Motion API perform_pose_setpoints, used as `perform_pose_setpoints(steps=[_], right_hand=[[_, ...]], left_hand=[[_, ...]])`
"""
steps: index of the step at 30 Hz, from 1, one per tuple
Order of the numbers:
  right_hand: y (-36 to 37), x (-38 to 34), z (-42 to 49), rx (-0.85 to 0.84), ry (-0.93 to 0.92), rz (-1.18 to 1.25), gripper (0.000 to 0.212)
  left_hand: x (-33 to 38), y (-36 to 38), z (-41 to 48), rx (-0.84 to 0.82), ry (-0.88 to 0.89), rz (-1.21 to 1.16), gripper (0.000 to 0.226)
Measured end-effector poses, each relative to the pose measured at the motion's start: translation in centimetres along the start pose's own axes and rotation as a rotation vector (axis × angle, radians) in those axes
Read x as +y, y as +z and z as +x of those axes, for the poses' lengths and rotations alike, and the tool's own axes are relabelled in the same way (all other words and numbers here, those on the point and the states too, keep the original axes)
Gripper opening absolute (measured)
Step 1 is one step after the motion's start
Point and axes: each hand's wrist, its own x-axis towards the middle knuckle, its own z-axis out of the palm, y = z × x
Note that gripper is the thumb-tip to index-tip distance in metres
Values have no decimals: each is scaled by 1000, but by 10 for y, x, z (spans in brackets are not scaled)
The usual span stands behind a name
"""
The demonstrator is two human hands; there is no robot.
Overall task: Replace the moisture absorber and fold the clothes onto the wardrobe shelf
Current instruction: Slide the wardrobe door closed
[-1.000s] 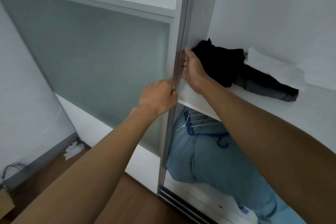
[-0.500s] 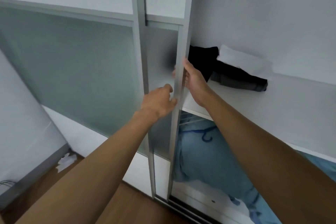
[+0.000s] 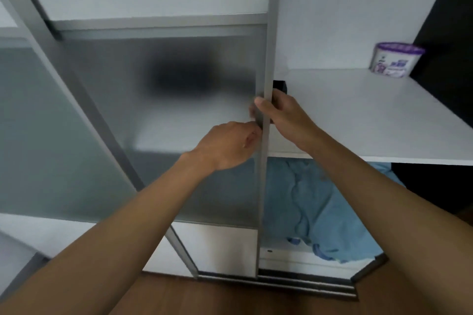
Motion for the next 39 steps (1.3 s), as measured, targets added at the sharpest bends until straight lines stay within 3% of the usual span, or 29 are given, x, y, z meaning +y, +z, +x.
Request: perform_pose_setpoints(steps=[7, 9, 13, 18, 24, 30, 34, 39], right_hand=[[-96, 14, -45, 192, 53, -159, 24], [-122, 19, -59, 284, 73, -173, 21], [-159, 30, -84, 502, 139, -246, 41], [-203, 37, -112, 713, 225, -298, 39], [-257, 39, -141, 810, 358, -538, 14], [-312, 40, -162, 909, 636, -557, 39], [-339, 40, -161, 923, 710, -396, 53], [-362, 47, -165, 922, 719, -415, 40]], left_hand=[[53, 5, 36, 101, 366, -19, 27], [74, 3, 45, 179, 501, 55, 25], [106, 5, 60, 380, 678, 319, 21], [147, 9, 88, 493, 739, 481, 24], [188, 18, 129, 515, 858, 609, 32], [226, 46, 153, 569, 905, 633, 53], [246, 59, 163, 562, 875, 660, 69], [269, 73, 171, 552, 874, 666, 73]])
